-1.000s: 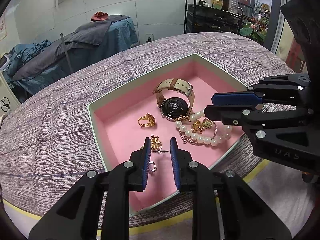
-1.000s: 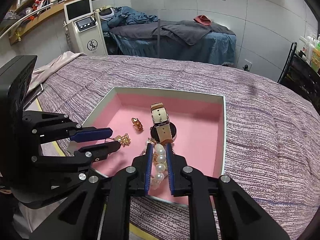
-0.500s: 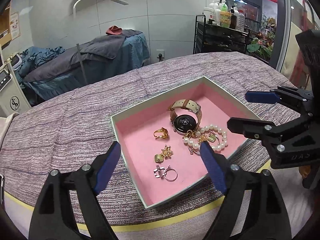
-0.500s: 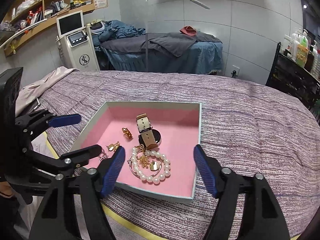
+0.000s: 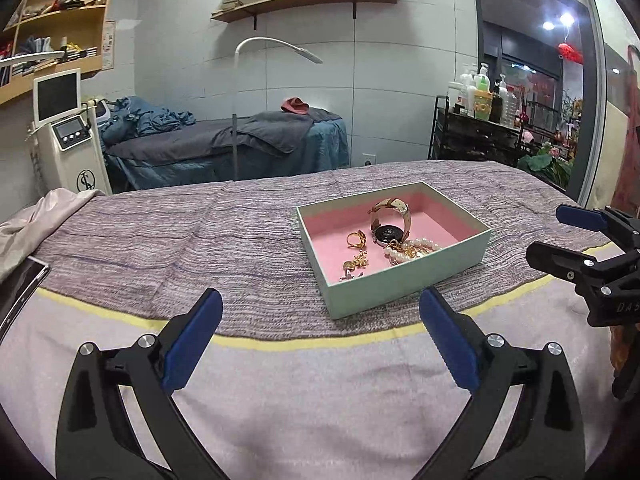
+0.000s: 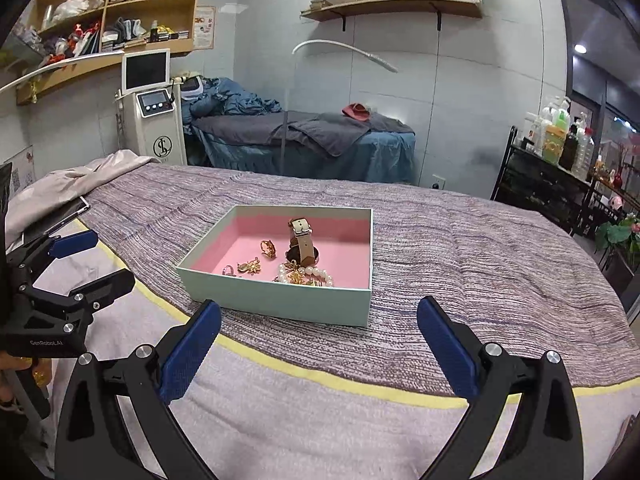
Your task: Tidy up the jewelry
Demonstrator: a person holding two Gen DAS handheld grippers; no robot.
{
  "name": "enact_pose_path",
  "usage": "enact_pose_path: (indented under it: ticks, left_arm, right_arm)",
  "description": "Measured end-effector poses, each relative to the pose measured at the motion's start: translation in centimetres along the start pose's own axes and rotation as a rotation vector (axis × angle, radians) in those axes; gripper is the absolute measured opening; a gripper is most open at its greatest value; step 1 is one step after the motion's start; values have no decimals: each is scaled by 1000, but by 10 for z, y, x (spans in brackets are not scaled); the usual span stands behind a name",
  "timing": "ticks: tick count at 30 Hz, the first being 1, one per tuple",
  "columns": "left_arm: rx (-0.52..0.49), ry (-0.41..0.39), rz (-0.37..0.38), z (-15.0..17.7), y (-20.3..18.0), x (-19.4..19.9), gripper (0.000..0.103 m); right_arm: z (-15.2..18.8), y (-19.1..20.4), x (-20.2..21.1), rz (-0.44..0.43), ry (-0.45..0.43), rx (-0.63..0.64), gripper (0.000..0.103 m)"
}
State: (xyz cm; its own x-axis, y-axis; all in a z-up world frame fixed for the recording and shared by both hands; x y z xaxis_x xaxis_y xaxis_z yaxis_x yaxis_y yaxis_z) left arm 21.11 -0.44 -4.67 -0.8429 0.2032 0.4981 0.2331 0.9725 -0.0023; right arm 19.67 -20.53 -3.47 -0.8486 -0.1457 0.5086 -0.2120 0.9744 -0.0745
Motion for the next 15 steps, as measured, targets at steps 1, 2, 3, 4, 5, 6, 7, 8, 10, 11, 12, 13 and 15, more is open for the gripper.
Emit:
enact_pose_path:
  ticks: [1, 2, 3, 4, 5, 6, 7, 8, 10, 11, 12, 13, 15]
  left_arm:
    - [4, -13, -11, 3, 2, 11, 97]
    - [8, -30, -22, 6, 3, 24, 97]
    - [10, -45, -31, 9, 4, 35, 97]
    - [11, -57, -42, 12, 5, 45, 97]
    - [17, -70, -50, 16, 6, 56, 97]
    - [27, -76, -51, 19, 6, 65, 97]
    - [37, -75, -46, 22, 5, 72, 97]
    - [46, -72, -40, 25, 4, 78, 97]
    - [55, -64, -28, 31, 1, 88, 97]
    - [57, -64, -24, 34, 0, 94, 97]
    - [58, -66, -20, 36, -2, 99, 97]
    - [59, -67, -13, 38, -4, 103, 97]
    - [66, -70, -3, 40, -7, 111, 97]
  right_arm:
    - [3, 3, 8, 0, -14, 6, 96]
    - [7, 5, 16, 4, -24, 12, 96]
    - [12, 7, 24, 9, -33, 17, 96]
    - [16, 9, 32, 13, -41, 23, 96]
    - [22, 10, 39, 18, -46, 25, 96]
    - [26, 11, 45, 22, -48, 20, 96]
    - [30, 11, 52, 19, -50, 15, 96]
    - [34, 12, 57, 16, -51, 11, 96]
    - [42, 15, 69, 13, -54, 7, 96]
    - [44, 16, 74, 11, -56, 8, 96]
    - [46, 16, 80, 12, -60, 7, 96]
    - [48, 16, 85, 16, -65, 6, 96]
    - [49, 15, 93, 25, -73, -1, 96]
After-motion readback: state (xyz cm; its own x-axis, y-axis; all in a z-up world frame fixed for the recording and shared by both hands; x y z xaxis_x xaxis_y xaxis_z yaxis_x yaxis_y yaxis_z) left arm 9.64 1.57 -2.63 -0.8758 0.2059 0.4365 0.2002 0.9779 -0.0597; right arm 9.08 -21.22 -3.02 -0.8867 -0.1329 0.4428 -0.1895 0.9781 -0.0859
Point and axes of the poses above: each gripper's, at about its wrist camera, not at the fingertips, and x roughly against the way its jaws point, y to its left, z to its underside, the point moved 6 cm from there along -x, roughly the way its jaws point, and after that the axes turned 1 degree about y, right-handed, at the moved point
